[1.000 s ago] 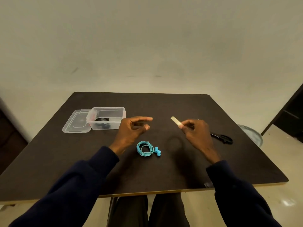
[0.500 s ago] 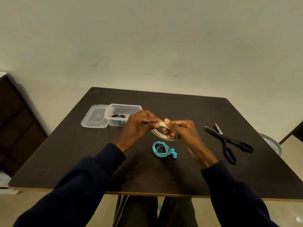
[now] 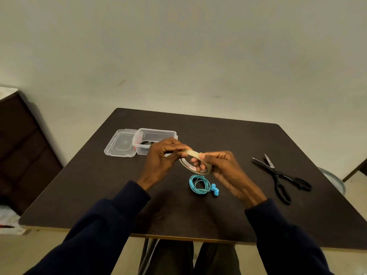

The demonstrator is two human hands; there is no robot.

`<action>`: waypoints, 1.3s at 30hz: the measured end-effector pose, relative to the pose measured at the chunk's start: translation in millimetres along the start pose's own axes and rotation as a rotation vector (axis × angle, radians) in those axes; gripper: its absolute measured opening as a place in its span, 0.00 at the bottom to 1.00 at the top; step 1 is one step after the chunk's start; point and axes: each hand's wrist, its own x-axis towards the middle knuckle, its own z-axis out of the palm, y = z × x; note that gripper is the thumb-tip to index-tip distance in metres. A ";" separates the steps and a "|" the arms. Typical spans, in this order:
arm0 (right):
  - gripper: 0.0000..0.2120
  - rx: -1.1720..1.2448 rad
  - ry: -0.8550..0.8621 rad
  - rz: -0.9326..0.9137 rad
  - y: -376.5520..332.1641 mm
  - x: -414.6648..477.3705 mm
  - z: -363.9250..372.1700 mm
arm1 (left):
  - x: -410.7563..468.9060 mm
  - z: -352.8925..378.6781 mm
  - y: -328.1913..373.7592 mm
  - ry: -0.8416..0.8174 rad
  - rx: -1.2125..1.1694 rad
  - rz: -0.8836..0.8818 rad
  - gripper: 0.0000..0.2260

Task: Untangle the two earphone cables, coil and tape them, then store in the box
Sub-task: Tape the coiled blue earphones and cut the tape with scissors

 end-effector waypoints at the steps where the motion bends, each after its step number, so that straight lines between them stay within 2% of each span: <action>1: 0.09 0.020 -0.007 0.005 0.8 0.2 -0.7 | -0.7 -0.7 -0.8 0.011 -0.023 -0.014 0.09; 4: 0.10 -0.005 -0.013 0.010 0.3 0.8 -1.8 | -2.3 -3.2 1.7 0.021 -0.016 -0.019 0.09; 9: 0.15 -0.148 -0.019 -0.002 -1.0 5.1 6.9 | 3.7 -3.8 12.8 -0.086 0.277 0.143 0.08; 13: 0.15 -0.098 0.004 0.012 -1.8 5.8 12.8 | 5.1 -6.3 16.7 -0.089 0.324 0.188 0.09; 15: 0.16 0.011 0.018 0.027 -3.6 6.9 14.6 | 3.0 -6.2 17.8 -0.047 0.288 0.172 0.08; 20: 0.10 0.168 0.006 0.054 -3.7 7.4 16.5 | -4.5 -5.8 19.2 0.051 0.120 0.084 0.08; 26: 0.14 0.240 -0.119 0.057 -8.0 3.5 17.8 | -10.2 -5.0 15.7 0.113 -0.057 -0.024 0.09; 32: 0.15 0.345 -0.100 0.092 -12.4 -1.5 20.0 | -18.8 6.7 14.4 0.282 -0.359 -0.290 0.10; 36: 0.22 0.330 -0.109 0.086 -15.3 -5.1 22.6 | -22.5 18.4 21.1 0.402 -0.592 -0.547 0.10; 39: 0.20 0.332 -0.089 0.083 -16.8 -8.8 23.9 | -24.6 23.5 24.3 0.409 -0.769 -0.733 0.11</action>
